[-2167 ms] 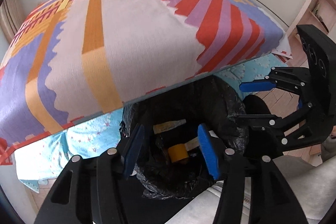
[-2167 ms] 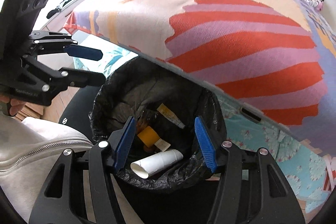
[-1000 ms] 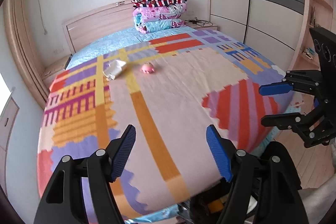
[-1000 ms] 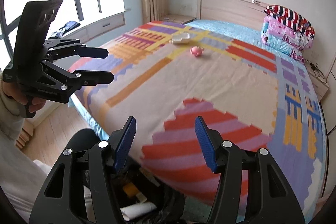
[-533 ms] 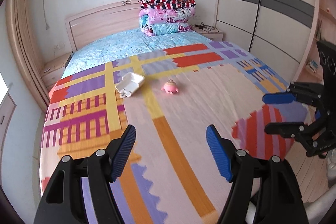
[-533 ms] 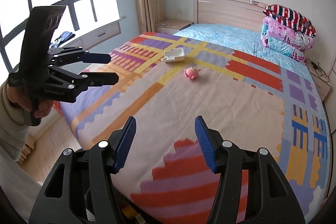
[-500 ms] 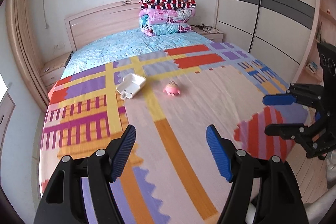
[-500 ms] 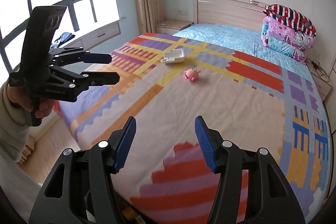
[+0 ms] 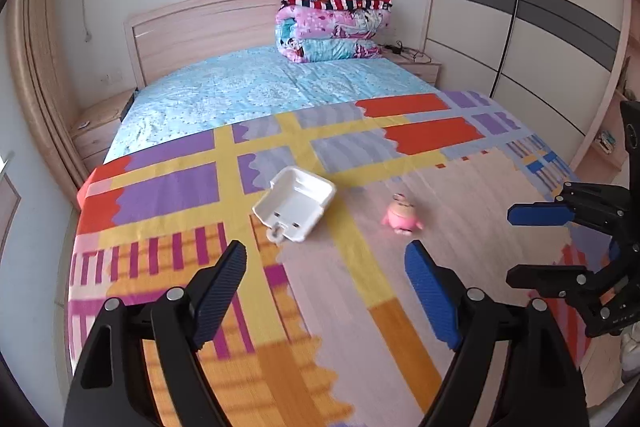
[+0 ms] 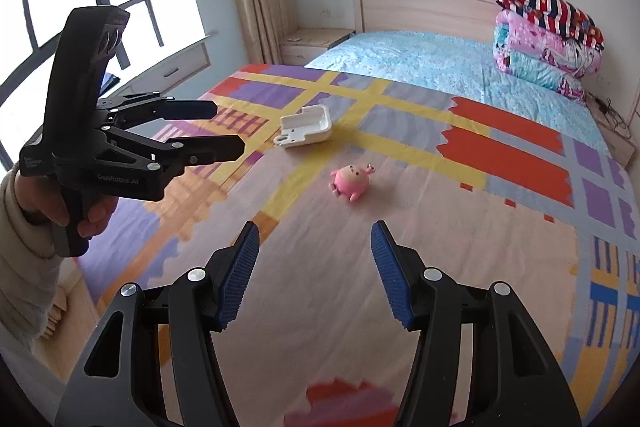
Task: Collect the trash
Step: 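Move both tools back over the bed toward the tray and pink toy, then grasp the pink toy with the right tool while the left tool grasps the white tray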
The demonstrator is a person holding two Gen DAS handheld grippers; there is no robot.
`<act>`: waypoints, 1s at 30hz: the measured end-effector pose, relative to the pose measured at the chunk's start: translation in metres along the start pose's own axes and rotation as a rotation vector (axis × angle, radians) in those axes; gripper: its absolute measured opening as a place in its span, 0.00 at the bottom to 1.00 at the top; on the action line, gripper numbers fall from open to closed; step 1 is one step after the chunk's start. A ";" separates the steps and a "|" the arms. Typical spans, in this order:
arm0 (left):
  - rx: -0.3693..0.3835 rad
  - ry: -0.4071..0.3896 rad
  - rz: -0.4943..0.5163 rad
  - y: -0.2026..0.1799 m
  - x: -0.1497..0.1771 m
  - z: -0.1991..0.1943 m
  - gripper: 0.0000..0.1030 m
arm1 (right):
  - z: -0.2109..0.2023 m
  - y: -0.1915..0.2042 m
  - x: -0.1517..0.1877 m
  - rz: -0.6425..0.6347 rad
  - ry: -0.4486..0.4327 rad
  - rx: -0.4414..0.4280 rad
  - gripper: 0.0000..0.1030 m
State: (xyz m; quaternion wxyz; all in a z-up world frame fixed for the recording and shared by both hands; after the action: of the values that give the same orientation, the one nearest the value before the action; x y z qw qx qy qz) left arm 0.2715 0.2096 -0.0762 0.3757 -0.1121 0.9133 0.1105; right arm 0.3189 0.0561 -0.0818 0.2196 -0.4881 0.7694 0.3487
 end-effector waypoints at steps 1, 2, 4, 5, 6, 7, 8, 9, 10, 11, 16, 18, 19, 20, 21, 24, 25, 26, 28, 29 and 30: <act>0.002 0.000 0.008 0.002 -0.003 0.006 0.76 | 0.005 -0.003 -0.001 0.006 0.005 0.006 0.56; 0.006 0.002 0.018 0.002 -0.005 0.012 0.76 | 0.009 -0.006 -0.003 0.012 0.009 0.011 0.56; 0.006 0.013 0.036 0.005 -0.009 0.025 0.76 | 0.017 -0.012 -0.005 0.026 0.021 0.014 0.56; 0.007 0.021 0.043 0.006 -0.010 0.031 0.76 | 0.020 -0.013 -0.005 0.031 0.029 0.014 0.56; 0.031 0.028 0.048 0.006 -0.012 0.039 0.76 | 0.026 -0.016 -0.005 0.040 0.042 0.012 0.56; 0.054 0.028 0.045 0.006 -0.013 0.042 0.76 | 0.030 -0.017 -0.006 0.047 0.048 0.007 0.56; 0.071 0.033 0.035 0.007 -0.015 0.048 0.76 | 0.033 -0.018 -0.006 0.052 0.052 0.005 0.56; 0.072 0.040 0.031 0.008 -0.016 0.052 0.76 | 0.036 -0.018 -0.006 0.056 0.055 0.006 0.56; 0.070 0.043 0.032 0.009 -0.018 0.057 0.76 | 0.039 -0.018 -0.006 0.060 0.058 0.005 0.56; 0.073 0.042 0.037 0.010 -0.019 0.062 0.76 | 0.041 -0.019 -0.007 0.064 0.060 0.004 0.56; 0.081 0.054 0.079 0.007 -0.023 0.078 0.76 | 0.051 -0.020 -0.008 0.067 0.076 0.011 0.56; 0.083 0.060 0.091 0.006 -0.024 0.083 0.76 | 0.053 -0.022 -0.009 0.076 0.079 0.015 0.56; 0.083 0.064 0.094 0.006 -0.024 0.086 0.76 | 0.054 -0.023 -0.009 0.080 0.079 0.016 0.56; 0.086 0.066 0.097 0.005 -0.024 0.088 0.76 | 0.055 -0.024 -0.009 0.083 0.079 0.018 0.56; 0.087 0.067 0.102 0.005 -0.025 0.091 0.76 | 0.056 -0.024 -0.009 0.085 0.079 0.019 0.56; 0.099 0.075 0.101 0.004 -0.026 0.096 0.76 | 0.060 -0.026 -0.008 0.094 0.084 0.024 0.56; 0.102 0.076 0.101 0.003 -0.025 0.097 0.76 | 0.061 -0.026 -0.008 0.094 0.086 0.025 0.56; 0.103 0.079 0.104 0.003 -0.025 0.099 0.76 | 0.062 -0.027 -0.009 0.095 0.088 0.026 0.55; 0.112 0.087 0.119 -0.001 -0.024 0.101 0.76 | 0.064 -0.028 -0.009 0.099 0.088 0.027 0.47; 0.116 0.088 0.123 -0.001 -0.023 0.102 0.76 | 0.065 -0.029 -0.009 0.105 0.085 0.030 0.47; 0.120 0.091 0.125 -0.002 -0.022 0.103 0.76 | 0.065 -0.030 -0.010 0.109 0.082 0.033 0.46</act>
State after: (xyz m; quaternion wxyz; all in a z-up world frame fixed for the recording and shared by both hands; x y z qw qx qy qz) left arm 0.3559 0.2400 -0.1324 0.3323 -0.0371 0.9396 0.0735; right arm 0.3501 0.1019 -0.1276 0.1767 -0.4556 0.8088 0.3272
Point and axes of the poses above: each gripper's, at about its wrist camera, not at the fingertips, and z roughly the way its jaws point, y to its left, x to its underside, the point moved 9 cm from there along z, roughly the way its jaws point, and after that the axes turned 12 degrees about -x, right-handed, at the moved point
